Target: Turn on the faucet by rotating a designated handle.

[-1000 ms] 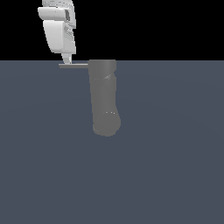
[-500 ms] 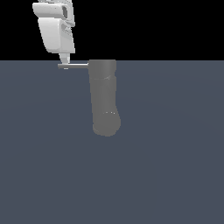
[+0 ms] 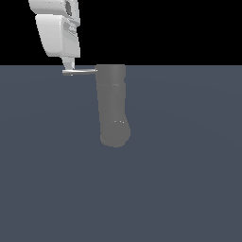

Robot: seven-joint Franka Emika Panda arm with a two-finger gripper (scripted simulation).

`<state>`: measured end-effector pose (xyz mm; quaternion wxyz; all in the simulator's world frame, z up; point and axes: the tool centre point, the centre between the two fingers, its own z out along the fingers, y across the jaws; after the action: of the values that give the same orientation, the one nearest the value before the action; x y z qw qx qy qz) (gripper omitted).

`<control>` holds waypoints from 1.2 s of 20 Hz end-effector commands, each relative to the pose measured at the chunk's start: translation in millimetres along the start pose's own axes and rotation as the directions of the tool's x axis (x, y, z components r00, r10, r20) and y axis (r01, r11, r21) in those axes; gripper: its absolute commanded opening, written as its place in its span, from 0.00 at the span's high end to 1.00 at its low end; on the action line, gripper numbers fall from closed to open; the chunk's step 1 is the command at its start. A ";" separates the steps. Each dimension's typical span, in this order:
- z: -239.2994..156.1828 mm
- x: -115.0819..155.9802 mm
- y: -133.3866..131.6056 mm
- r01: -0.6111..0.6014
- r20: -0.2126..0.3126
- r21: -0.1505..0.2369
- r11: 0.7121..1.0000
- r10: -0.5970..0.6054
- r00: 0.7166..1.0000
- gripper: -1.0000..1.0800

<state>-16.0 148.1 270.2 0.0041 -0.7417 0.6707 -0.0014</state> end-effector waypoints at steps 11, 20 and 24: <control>-0.3 2.1 31.6 0.008 -0.001 -0.002 1.000 -0.008 1.000 1.00; -0.5 28.2 55.8 0.006 -0.002 -0.004 1.000 -0.006 1.000 1.00; -0.6 40.3 66.8 0.005 -0.002 -0.005 1.000 -0.005 1.000 1.00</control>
<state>-75.0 119.5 270.0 0.0043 -0.7512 0.6600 -0.0009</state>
